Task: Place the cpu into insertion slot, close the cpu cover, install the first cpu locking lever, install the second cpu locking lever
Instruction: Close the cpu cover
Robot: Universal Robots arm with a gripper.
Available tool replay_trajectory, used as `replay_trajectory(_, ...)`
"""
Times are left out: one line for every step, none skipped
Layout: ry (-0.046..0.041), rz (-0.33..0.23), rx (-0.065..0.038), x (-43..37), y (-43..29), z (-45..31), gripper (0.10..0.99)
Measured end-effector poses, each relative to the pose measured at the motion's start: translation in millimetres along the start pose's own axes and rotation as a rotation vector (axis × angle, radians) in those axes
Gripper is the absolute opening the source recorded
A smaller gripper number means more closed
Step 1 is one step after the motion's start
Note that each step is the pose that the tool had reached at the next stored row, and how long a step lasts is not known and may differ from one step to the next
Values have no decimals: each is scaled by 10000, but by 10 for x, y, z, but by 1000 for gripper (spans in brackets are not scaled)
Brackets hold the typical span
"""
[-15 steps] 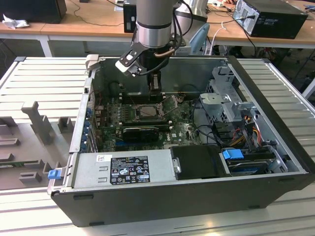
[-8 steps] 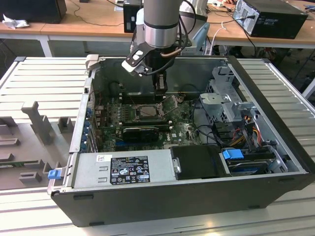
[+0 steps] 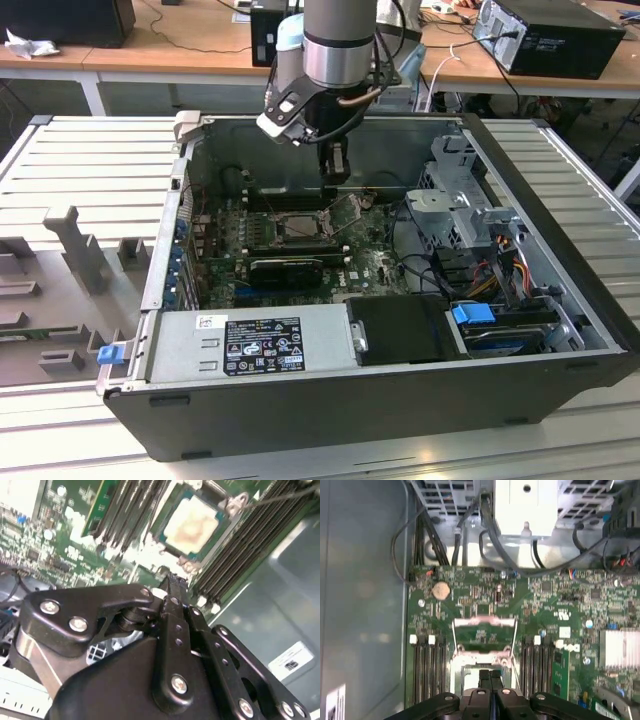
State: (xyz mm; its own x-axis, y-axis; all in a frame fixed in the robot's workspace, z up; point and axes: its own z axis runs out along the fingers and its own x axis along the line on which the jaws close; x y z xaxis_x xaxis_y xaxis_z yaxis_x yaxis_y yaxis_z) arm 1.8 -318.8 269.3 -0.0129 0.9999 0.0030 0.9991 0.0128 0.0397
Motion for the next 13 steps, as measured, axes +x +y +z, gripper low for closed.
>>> replay_trajectory(-1,-2,8,0,54,2,106)
replay_trajectory(0,0,16,-1,111,5,106)
replay_trajectory(2,4,17,-6,147,7,106)
replay_trajectory(1,7,17,-7,159,8,106)
replay_trajectory(0,8,17,-9,166,7,106)
replay_trajectory(0,8,18,-10,177,8,106)
replay_trajectory(0,9,17,-10,187,9,106)
replay_trajectory(0,9,18,-11,208,10,106)
replay_trajectory(1,7,18,-11,240,11,106)
replay_trajectory(0,8,17,-12,263,12,106)
replay_trajectory(0,9,18,-12,288,13,106)
replay_trajectory(-1,8,19,-13,326,14,106)
replay_trajectory(0,8,21,-13,359,16,106)
